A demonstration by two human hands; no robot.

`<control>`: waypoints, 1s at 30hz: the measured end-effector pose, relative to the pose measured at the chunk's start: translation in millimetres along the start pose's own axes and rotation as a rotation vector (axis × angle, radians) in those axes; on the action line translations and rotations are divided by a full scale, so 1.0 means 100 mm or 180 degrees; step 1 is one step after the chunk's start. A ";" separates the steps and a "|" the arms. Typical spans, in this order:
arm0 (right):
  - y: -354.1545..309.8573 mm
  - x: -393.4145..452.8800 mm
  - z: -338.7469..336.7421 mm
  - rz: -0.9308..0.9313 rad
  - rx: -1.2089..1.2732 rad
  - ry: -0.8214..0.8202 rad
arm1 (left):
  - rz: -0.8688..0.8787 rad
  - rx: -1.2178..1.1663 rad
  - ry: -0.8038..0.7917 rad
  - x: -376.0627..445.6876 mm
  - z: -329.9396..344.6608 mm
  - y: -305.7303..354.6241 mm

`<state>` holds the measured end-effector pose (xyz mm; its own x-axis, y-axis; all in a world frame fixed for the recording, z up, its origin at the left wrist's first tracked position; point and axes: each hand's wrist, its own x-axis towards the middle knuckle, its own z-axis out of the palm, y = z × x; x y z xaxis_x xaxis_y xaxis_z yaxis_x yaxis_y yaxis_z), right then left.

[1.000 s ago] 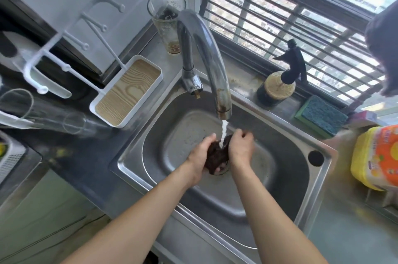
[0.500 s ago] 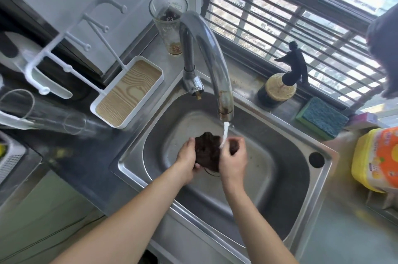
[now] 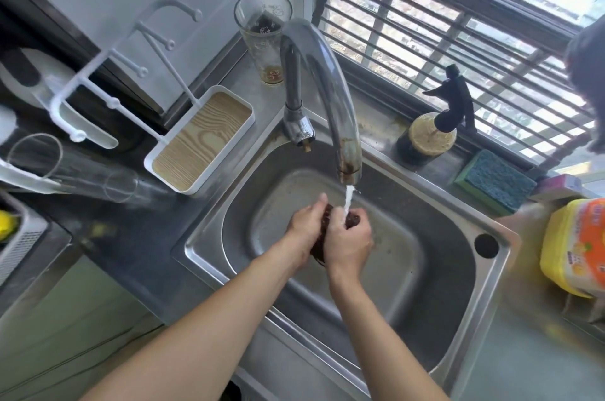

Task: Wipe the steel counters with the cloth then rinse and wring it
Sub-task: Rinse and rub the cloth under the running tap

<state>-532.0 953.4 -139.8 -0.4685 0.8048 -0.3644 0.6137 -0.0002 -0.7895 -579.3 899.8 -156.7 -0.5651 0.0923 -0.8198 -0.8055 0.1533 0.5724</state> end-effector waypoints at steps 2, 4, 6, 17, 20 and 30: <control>0.02 -0.20 -0.01 -0.0524 -0.0024 -0.0424 | -0.0007 -0.0138 0.0296 0.08 -0.04 0.03; 0.09 -0.18 -0.02 -0.0839 -0.0176 -0.0636 | 0.0065 -0.0087 0.0201 0.10 -0.05 -0.03; 0.12 0.03 -0.03 -0.0692 -0.0309 -0.0518 | 0.0133 0.0105 -0.0099 0.00 -0.01 -0.16; 0.00 0.42 -0.19 0.1094 0.1338 -0.0745 | -0.0803 -0.1286 -0.0314 -0.13 -0.18 -0.17; 0.19 0.16 -0.13 0.0707 0.0474 -0.1464 | -0.0256 -0.0572 -0.0103 -0.11 -0.14 -0.17; 0.25 0.17 -0.16 0.0279 0.0489 -0.0165 | 0.0243 0.0329 0.0758 0.16 -0.13 -0.38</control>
<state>-514.5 976.3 -157.3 -0.4521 0.7660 -0.4569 0.5511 -0.1629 -0.8184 -560.4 882.7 -191.2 -0.6593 -0.1247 -0.7414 -0.7434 0.2555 0.6181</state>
